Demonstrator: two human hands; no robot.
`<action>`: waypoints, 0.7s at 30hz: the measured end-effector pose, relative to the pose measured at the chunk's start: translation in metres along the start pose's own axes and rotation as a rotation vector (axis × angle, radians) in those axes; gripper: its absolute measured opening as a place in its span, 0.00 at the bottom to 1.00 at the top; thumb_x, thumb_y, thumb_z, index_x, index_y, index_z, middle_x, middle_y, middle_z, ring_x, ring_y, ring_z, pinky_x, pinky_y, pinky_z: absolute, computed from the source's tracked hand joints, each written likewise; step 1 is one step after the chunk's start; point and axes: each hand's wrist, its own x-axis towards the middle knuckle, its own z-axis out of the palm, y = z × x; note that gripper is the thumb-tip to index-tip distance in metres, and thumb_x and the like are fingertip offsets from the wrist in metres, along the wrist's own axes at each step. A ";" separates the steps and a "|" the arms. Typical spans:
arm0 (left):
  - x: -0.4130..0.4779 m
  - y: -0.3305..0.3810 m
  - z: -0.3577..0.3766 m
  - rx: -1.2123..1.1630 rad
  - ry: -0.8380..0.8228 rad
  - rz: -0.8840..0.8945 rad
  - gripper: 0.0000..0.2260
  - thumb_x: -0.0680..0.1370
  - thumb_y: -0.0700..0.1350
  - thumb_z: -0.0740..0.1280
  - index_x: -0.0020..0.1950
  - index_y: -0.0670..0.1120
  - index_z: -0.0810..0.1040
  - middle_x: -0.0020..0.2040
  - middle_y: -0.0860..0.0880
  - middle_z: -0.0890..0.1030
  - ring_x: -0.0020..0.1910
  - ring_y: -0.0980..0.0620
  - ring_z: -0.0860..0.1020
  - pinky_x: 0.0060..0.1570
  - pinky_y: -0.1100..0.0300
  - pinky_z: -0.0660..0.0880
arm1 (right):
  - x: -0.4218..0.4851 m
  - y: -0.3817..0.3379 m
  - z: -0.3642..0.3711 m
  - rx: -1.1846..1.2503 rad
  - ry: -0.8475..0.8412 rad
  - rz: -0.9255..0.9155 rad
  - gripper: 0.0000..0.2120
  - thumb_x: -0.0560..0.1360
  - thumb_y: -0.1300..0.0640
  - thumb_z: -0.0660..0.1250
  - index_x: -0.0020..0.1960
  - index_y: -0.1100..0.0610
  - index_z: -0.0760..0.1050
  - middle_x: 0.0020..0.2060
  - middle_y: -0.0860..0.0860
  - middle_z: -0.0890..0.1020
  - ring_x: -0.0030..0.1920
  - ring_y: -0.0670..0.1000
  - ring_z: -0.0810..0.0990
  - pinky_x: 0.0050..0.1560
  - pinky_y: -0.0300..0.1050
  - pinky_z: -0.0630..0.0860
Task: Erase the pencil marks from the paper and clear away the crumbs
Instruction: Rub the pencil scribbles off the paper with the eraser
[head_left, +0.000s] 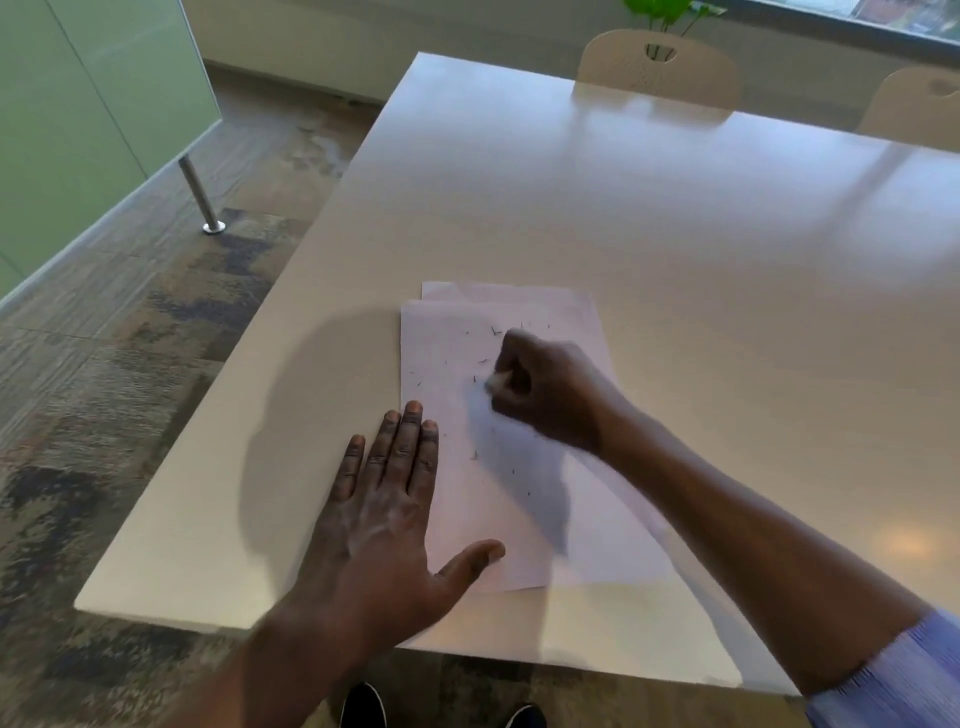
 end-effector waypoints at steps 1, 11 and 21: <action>0.000 0.000 0.000 -0.007 0.005 -0.003 0.49 0.76 0.77 0.44 0.84 0.41 0.50 0.85 0.43 0.49 0.84 0.44 0.49 0.78 0.44 0.49 | -0.009 -0.009 0.006 0.014 -0.064 -0.046 0.04 0.76 0.59 0.68 0.46 0.56 0.73 0.34 0.50 0.80 0.32 0.50 0.77 0.33 0.46 0.75; -0.002 -0.001 0.001 0.009 0.019 0.007 0.49 0.77 0.77 0.46 0.84 0.40 0.50 0.85 0.42 0.50 0.83 0.44 0.51 0.77 0.45 0.49 | -0.018 0.028 -0.024 -0.018 -0.027 0.023 0.09 0.76 0.54 0.72 0.46 0.54 0.72 0.34 0.47 0.80 0.32 0.46 0.77 0.32 0.38 0.73; -0.002 -0.001 0.001 0.007 0.025 0.006 0.49 0.77 0.77 0.47 0.84 0.41 0.49 0.85 0.43 0.48 0.84 0.45 0.49 0.77 0.45 0.49 | -0.037 0.046 -0.041 -0.139 0.049 -0.012 0.08 0.76 0.52 0.72 0.47 0.52 0.73 0.34 0.45 0.78 0.32 0.47 0.76 0.35 0.47 0.74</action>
